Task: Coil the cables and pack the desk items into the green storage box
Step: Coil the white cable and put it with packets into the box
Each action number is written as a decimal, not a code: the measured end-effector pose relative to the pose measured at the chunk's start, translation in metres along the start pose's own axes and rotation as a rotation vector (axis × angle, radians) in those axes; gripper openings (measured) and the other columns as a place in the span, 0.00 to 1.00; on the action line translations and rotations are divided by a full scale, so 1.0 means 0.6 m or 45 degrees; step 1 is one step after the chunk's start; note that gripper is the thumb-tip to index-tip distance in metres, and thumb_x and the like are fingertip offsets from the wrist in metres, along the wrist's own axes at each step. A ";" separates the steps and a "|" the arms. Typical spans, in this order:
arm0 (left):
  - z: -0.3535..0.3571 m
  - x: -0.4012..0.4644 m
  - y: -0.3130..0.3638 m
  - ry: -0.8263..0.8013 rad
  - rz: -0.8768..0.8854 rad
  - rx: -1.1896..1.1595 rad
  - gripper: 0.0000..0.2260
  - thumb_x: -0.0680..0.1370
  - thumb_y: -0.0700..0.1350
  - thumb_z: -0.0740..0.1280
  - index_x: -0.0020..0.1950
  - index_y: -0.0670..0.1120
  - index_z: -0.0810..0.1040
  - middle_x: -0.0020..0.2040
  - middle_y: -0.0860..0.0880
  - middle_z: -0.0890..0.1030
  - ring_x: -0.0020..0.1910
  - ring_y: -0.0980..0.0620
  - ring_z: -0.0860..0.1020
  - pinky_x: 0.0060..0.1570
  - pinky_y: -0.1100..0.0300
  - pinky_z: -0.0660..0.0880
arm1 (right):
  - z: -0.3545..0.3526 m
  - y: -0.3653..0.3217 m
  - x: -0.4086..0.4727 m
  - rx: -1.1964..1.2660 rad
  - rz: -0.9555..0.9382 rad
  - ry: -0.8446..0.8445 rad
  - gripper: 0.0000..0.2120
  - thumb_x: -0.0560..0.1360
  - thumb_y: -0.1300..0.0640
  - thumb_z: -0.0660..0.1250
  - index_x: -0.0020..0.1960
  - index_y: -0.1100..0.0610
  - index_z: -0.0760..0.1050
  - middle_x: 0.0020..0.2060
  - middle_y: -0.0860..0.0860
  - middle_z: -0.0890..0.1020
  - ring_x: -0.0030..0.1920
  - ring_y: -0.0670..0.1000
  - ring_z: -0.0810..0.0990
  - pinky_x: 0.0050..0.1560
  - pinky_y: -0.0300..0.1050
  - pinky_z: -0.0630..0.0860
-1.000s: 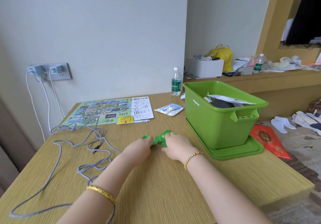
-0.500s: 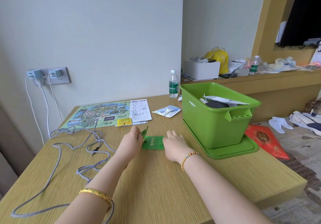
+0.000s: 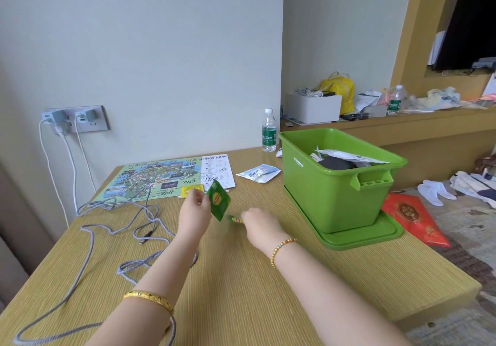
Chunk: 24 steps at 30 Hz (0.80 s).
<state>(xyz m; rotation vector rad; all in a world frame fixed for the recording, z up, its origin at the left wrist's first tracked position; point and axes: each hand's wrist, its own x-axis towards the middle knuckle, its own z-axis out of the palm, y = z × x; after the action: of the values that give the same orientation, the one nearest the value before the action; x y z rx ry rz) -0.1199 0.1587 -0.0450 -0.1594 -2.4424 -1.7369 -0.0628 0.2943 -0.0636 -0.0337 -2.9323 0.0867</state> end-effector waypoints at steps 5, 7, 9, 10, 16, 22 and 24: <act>0.014 0.004 0.071 0.180 0.130 -0.273 0.07 0.80 0.44 0.56 0.42 0.49 0.66 0.47 0.45 0.77 0.39 0.46 0.79 0.40 0.52 0.74 | -0.069 0.037 0.000 0.395 0.259 0.405 0.07 0.80 0.60 0.54 0.56 0.59 0.65 0.37 0.57 0.78 0.33 0.57 0.74 0.28 0.45 0.64; 0.032 0.000 0.111 0.168 0.208 -0.398 0.09 0.81 0.42 0.55 0.40 0.50 0.65 0.42 0.49 0.77 0.29 0.55 0.80 0.29 0.61 0.74 | -0.118 0.057 -0.001 0.485 0.260 0.643 0.07 0.80 0.58 0.54 0.54 0.59 0.68 0.37 0.58 0.78 0.32 0.57 0.71 0.29 0.46 0.61; 0.056 -0.009 0.151 0.080 0.242 -0.507 0.10 0.81 0.41 0.54 0.40 0.50 0.64 0.38 0.51 0.78 0.25 0.59 0.80 0.25 0.63 0.74 | -0.172 0.080 -0.004 0.480 0.272 0.825 0.08 0.80 0.58 0.54 0.53 0.60 0.69 0.36 0.56 0.77 0.33 0.56 0.69 0.30 0.46 0.59; 0.069 -0.012 0.170 0.027 0.256 -0.531 0.10 0.81 0.41 0.55 0.41 0.51 0.64 0.38 0.51 0.79 0.26 0.60 0.80 0.26 0.64 0.74 | -0.196 0.093 -0.006 0.470 0.292 0.880 0.08 0.80 0.59 0.54 0.52 0.60 0.69 0.35 0.55 0.75 0.33 0.56 0.69 0.30 0.46 0.60; 0.168 -0.021 0.255 -0.192 0.682 0.050 0.04 0.79 0.41 0.57 0.51 0.47 0.70 0.47 0.44 0.83 0.45 0.43 0.80 0.45 0.53 0.73 | -0.294 0.205 -0.035 0.218 0.479 0.891 0.08 0.79 0.59 0.56 0.55 0.59 0.71 0.39 0.56 0.78 0.38 0.59 0.75 0.27 0.44 0.60; 0.223 -0.019 0.288 -0.667 0.934 0.758 0.11 0.79 0.42 0.58 0.51 0.43 0.80 0.51 0.45 0.82 0.50 0.45 0.79 0.46 0.59 0.73 | -0.311 0.283 -0.050 0.093 0.640 -0.044 0.13 0.79 0.57 0.59 0.55 0.64 0.77 0.40 0.56 0.77 0.44 0.56 0.74 0.41 0.43 0.69; 0.222 -0.016 0.289 -0.757 0.931 0.857 0.14 0.80 0.47 0.59 0.48 0.42 0.81 0.48 0.43 0.83 0.46 0.45 0.79 0.45 0.58 0.73 | -0.296 0.289 -0.048 0.017 0.640 0.040 0.12 0.78 0.60 0.59 0.59 0.58 0.76 0.51 0.55 0.79 0.53 0.56 0.75 0.55 0.49 0.66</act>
<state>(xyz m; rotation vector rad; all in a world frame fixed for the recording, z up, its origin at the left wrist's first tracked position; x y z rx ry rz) -0.0886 0.3415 0.0713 -1.4179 -2.6376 -0.5667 0.0051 0.4764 0.0933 -0.7593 -2.8178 0.1786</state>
